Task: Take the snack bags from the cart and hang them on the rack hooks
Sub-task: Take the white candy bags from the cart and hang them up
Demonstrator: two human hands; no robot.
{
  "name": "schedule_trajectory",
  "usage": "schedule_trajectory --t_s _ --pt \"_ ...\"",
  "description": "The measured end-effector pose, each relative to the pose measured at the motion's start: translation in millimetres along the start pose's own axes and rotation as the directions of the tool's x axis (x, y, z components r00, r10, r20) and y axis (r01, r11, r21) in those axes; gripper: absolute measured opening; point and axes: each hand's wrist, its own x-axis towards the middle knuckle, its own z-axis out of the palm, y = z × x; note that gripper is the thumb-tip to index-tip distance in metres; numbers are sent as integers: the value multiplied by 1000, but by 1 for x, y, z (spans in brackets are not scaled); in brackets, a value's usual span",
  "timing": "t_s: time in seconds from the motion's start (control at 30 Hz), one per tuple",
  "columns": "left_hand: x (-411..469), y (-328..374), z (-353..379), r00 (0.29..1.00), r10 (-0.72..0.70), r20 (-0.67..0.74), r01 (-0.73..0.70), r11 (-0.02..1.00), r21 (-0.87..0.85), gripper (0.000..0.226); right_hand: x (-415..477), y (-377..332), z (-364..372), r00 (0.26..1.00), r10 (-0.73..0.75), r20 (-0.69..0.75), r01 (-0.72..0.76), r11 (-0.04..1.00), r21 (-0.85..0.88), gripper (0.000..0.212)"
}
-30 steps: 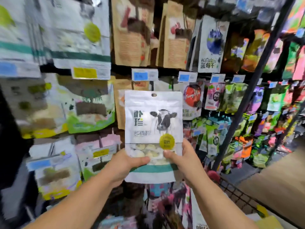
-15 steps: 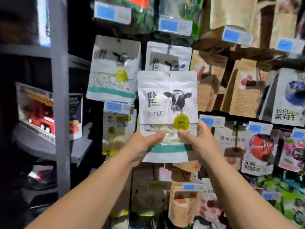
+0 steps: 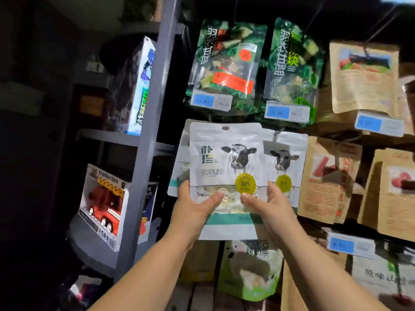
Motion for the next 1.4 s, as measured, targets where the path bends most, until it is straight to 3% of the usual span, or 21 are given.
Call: schedule_trajectory --t_s 0.03,0.1,0.13,0.2,0.3,0.33,0.43,0.5,0.63,0.73,0.87,1.0,1.2,1.4 --pt "7 3 -3 1000 17 -5 -17 1000 12 69 7 -1 6 1000 -11 7 11 1000 -15 47" --pt "18 8 -8 999 52 0 -52 999 17 51 23 7 14 999 -31 -35 29 998 -48 99" --pt "23 11 -11 998 70 2 -70 997 20 48 31 14 14 999 -32 -41 30 999 -43 111" --pt "31 15 -16 995 104 1 -103 994 23 48 36 5 24 1000 -17 -24 16 999 -34 101" --pt "44 17 -22 992 124 -9 -124 992 -2 63 44 -5 34 1000 -9 -14 9 1000 -2 57" --pt "48 17 -24 992 122 -12 -122 992 -9 68 48 -4 36 1000 -4 -13 4 1000 -6 56" --pt "61 15 -30 992 125 -18 -124 992 22 70 59 1 44 999 -20 -49 18 999 -45 88" --pt "68 15 -34 992 122 -10 -121 990 67 66 67 5 47 999 9 -53 -12 999 -41 97" --pt "82 17 -39 997 65 30 -67 996 59 63 74 4 54 996 78 -40 -80 995 -52 70" --pt "94 17 -42 998 30 50 -34 997 76 62 82 9 57 991 108 -76 -115 988 -101 72" --pt "110 20 -42 996 -21 85 14 996 83 57 98 13 61 981 152 -121 -173 966 -193 96" --pt "125 18 -41 993 -65 102 56 994 90 52 109 8 66 964 237 -118 -260 931 -254 74" --pt "144 -4 -45 997 -33 66 20 981 194 54 123 16 74 934 322 -154 -357 852 -382 65" --pt "143 -23 -47 998 68 -19 -56 926 373 61 118 26 81 933 287 -215 -355 825 -440 63"
